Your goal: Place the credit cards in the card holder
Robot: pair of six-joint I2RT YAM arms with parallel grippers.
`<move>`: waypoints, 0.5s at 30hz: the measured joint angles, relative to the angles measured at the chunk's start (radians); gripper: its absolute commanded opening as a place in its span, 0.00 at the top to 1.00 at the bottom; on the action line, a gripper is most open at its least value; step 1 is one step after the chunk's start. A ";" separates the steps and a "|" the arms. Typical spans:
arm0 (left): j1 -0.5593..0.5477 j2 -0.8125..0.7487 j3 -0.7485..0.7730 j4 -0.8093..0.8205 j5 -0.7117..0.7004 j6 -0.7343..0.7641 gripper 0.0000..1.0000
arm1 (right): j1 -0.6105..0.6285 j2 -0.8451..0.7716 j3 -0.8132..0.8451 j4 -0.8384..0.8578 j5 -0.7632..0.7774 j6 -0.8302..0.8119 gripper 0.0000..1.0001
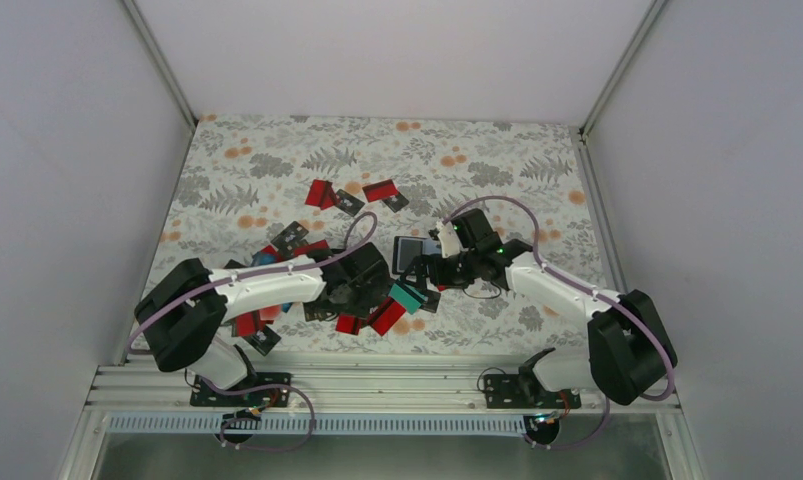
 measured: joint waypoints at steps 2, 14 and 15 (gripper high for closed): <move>0.000 0.000 0.000 -0.006 -0.003 0.000 0.35 | 0.000 0.000 -0.006 0.006 -0.003 0.001 0.00; 0.008 0.121 0.031 0.005 -0.008 0.058 0.29 | 0.000 0.000 -0.017 0.017 -0.006 0.008 0.00; 0.008 0.130 0.038 0.007 -0.011 0.061 0.31 | 0.000 0.000 -0.017 0.017 -0.006 0.008 0.00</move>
